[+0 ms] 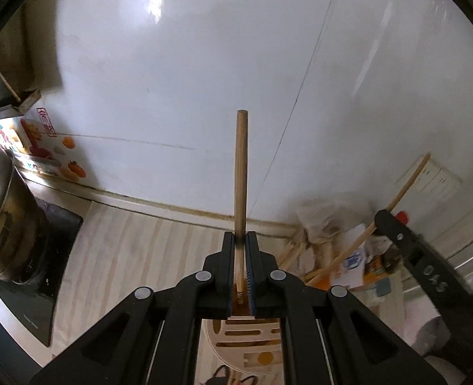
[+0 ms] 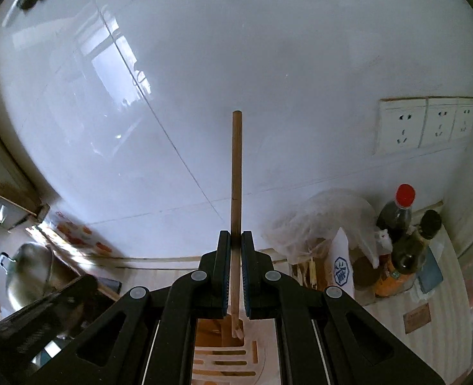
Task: Organize utensils
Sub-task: 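Lower the left tool's chopstick into the holder and open while the right tool releases its chopstick, then move both open tools back down to the chopsticks on the mat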
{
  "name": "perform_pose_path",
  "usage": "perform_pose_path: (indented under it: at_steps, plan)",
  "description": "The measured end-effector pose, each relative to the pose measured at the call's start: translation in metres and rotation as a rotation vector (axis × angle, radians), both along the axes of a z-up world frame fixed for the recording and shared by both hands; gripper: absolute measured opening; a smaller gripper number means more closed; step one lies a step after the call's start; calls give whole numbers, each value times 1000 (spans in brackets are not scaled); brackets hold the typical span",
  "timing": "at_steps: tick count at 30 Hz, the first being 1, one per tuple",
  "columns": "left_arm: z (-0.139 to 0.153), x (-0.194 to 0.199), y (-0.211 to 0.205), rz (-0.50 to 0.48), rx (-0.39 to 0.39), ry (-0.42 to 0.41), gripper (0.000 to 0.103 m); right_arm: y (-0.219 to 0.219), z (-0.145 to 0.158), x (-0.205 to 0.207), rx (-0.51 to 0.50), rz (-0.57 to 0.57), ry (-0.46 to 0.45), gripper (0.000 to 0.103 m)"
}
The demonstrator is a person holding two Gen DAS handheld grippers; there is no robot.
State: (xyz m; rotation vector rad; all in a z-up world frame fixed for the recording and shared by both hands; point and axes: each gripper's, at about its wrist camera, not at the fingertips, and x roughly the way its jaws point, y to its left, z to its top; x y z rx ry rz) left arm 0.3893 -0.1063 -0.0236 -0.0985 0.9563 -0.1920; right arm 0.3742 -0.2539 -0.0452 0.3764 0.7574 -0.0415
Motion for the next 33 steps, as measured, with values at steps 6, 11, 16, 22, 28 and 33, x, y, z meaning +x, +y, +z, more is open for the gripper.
perform_pose_path:
  at_steps: [6, 11, 16, 22, 28, 33]
  plan:
    - [-6, -3, 1, -15, -23, 46, 6, 3, -22, 6, 28, 50, 67, 7]
    - [19, -17, 6, -16, 6, 4, 21, -4, -26, -1, 59, 64, 90, 41]
    - [35, -36, 26, 41, 29, -67, 78, -10, -8, -20, 44, 46, 53, 57]
    - [17, -64, 45, 81, 126, -88, 103, -19, 4, -62, 22, -10, 26, 71]
    - [-38, -93, 53, 62, 203, -17, 103, -19, -28, -113, 31, -46, 31, 88]
    - [-113, -117, 54, 62, 269, 124, 103, -9, -100, -140, 25, -35, 212, 88]
